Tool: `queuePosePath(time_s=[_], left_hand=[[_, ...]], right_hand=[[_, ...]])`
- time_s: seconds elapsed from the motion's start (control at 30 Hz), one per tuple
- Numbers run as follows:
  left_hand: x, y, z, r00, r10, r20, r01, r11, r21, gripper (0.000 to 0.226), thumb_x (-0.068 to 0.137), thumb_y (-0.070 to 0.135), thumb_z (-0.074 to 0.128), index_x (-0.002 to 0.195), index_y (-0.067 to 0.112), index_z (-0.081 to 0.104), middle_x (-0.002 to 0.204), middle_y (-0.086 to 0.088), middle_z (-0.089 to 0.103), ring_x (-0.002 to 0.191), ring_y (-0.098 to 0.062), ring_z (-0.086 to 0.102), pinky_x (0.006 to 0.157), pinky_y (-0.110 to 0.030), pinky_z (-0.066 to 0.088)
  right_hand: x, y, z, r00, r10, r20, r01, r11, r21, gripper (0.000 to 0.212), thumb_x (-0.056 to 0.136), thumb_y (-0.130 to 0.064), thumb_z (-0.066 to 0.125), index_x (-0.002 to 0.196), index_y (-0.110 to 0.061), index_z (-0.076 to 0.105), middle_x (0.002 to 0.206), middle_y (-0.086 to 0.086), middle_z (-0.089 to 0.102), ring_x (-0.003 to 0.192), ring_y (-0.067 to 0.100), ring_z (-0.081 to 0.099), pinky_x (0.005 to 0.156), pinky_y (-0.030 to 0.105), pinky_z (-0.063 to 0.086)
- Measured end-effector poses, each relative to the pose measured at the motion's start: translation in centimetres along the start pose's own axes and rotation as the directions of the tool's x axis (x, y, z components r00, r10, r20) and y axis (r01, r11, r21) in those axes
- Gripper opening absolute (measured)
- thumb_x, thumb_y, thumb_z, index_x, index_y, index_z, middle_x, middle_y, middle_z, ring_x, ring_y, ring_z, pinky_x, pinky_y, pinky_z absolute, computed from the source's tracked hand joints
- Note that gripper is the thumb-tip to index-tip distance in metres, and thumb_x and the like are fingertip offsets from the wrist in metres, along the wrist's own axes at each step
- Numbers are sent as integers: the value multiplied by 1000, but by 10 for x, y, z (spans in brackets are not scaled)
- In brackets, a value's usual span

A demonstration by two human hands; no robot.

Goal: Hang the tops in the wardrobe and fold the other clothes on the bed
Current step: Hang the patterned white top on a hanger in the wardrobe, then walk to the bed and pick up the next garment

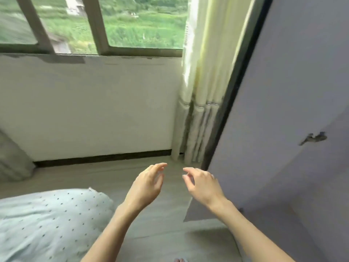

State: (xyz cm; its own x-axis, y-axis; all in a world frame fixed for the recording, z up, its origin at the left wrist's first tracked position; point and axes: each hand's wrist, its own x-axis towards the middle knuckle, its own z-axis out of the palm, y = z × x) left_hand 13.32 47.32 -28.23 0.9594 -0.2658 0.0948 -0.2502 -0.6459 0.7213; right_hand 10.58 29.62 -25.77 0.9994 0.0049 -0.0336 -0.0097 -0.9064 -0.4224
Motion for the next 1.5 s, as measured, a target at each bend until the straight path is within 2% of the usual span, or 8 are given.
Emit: queuePosePath(time_s=[0.1,0.23,0.43,0.5,0.77,0.87,1.23,1.5], left_hand=[[-12,-47,-41,976,-177,-129,176,984,-23,34,94,9,50,127,15,56,119,-2,62,110,-15,58,95,-29,44],[-9,-101,-93,872,-385,-301,381,922,-77,35,95,10,48,128,15,56,121,-3,61,111,-12,56,96,-24,42],[8,-151,-139,669,-553,-496,518,826,-223,34,96,12,45,127,19,56,119,1,60,103,-5,53,95,-25,44],[9,-154,-147,654,-577,-489,535,810,-239,34,97,13,44,128,21,55,118,3,60,104,-6,53,95,-28,44],[23,-250,-213,293,-708,-643,617,654,-439,33,96,14,44,125,22,57,111,8,58,104,-5,53,95,-29,44],[41,-293,-238,217,-731,-647,613,617,-493,32,96,14,44,125,20,57,112,5,59,106,-10,55,95,-30,44],[86,-409,-343,-61,-814,-577,603,431,-672,33,97,12,43,128,18,55,122,-1,60,113,-10,55,96,-22,40],[57,-490,-427,-389,-734,-556,547,302,-781,33,97,10,43,127,14,56,124,-2,60,114,-11,55,97,-21,40]], right_hand=[[44,-52,27,985,-144,95,142,989,34,35,98,-35,42,130,-27,52,112,-8,64,107,17,57,86,29,43],[116,-121,59,918,-333,215,323,943,82,35,97,-34,42,130,-26,52,112,-8,65,106,17,58,88,29,43],[204,-203,93,779,-534,330,510,845,163,35,97,-30,43,129,-22,53,111,-6,66,105,17,59,89,29,45],[218,-218,92,756,-566,328,533,824,192,35,97,-30,42,130,-21,53,112,-5,65,105,18,58,89,29,45],[308,-349,161,423,-776,468,747,591,306,36,98,-30,43,131,-21,51,114,-5,64,106,16,58,89,31,47],[340,-393,192,313,-814,490,809,498,311,36,98,-29,43,132,-21,50,115,-5,65,107,17,58,89,32,46],[444,-576,289,1,-780,626,854,326,405,35,98,-27,44,132,-21,51,113,-3,66,106,18,59,88,28,44],[446,-731,380,-343,-744,573,810,73,581,29,96,-19,48,122,-14,57,99,7,69,96,29,60,82,33,43]])
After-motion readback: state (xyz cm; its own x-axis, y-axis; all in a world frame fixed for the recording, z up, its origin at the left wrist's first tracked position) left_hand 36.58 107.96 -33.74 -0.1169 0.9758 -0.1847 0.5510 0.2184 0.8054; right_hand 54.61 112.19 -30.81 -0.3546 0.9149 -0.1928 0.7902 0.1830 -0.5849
